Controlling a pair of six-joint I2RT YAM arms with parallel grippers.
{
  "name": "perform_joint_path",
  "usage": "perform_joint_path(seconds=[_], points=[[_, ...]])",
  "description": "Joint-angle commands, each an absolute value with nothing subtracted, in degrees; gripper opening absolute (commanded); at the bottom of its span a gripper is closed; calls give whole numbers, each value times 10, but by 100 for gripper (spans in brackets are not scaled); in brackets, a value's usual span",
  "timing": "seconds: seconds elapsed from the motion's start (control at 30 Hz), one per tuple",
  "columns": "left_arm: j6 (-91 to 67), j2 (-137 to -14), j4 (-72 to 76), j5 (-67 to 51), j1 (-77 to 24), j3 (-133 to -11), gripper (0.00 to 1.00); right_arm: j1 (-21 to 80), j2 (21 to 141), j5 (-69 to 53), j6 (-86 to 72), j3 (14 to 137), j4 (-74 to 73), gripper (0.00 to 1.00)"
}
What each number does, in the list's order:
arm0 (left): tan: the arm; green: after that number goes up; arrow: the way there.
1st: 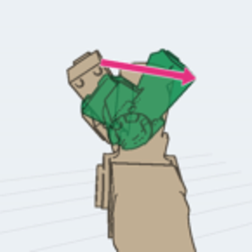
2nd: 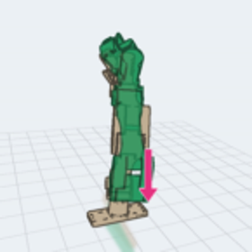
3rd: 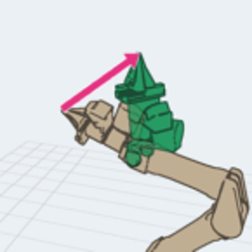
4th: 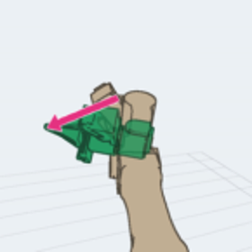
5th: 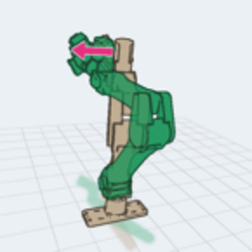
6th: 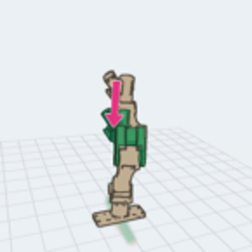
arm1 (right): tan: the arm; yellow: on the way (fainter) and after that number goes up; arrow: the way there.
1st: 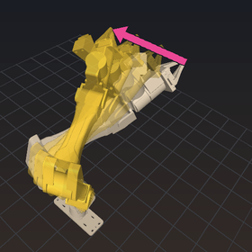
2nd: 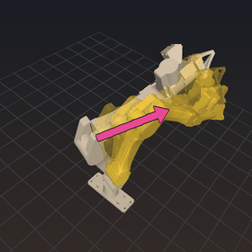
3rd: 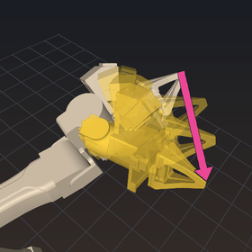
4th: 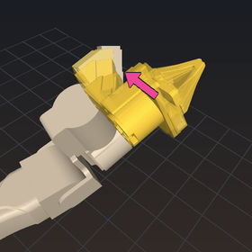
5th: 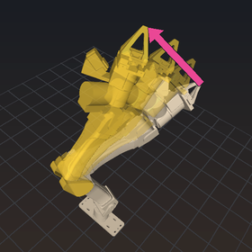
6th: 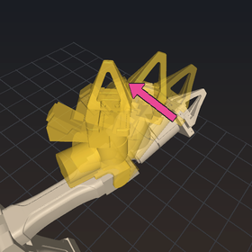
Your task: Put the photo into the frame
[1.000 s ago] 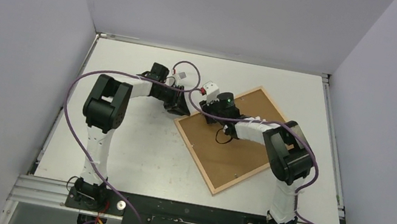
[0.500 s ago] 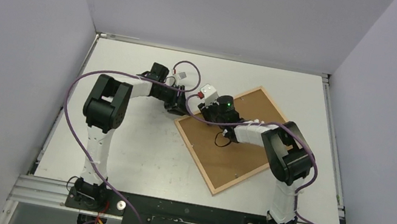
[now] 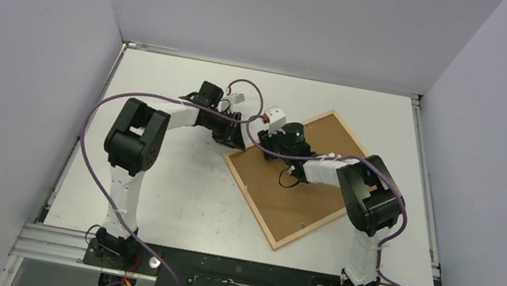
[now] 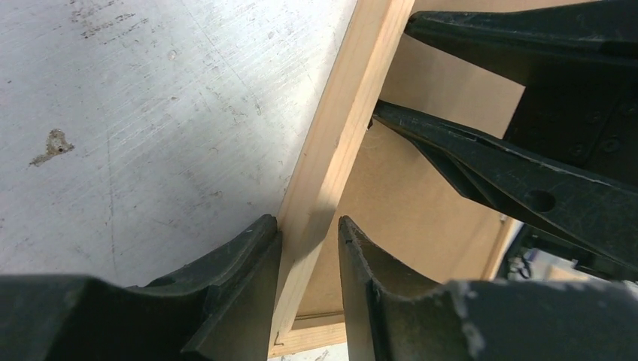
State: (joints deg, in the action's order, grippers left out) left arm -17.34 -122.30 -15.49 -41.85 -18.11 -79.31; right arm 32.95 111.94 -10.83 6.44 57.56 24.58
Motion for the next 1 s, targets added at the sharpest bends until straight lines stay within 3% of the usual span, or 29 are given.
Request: perform_joint_path(seconds=[0.0, 0.23, 0.43, 0.7, 0.97], points=[[-125, -1215, -189, -306, -216, -752, 32, 331, 1090, -129, 42, 565, 286, 43], [-92, -1199, -193, -238, -234, -723, 37, 331, 1081, -134, 50, 549, 293, 45], [-83, -1211, -204, -221, -239, -725, 18, 331, 1070, -132, 53, 535, 304, 46], [-76, -1215, -216, -228, -240, -727, 4, 340, 1083, -121, 62, 543, 304, 46], [-58, -1223, -254, -218, -247, -740, 0, 356, 1089, -83, 105, 541, 288, 46]])
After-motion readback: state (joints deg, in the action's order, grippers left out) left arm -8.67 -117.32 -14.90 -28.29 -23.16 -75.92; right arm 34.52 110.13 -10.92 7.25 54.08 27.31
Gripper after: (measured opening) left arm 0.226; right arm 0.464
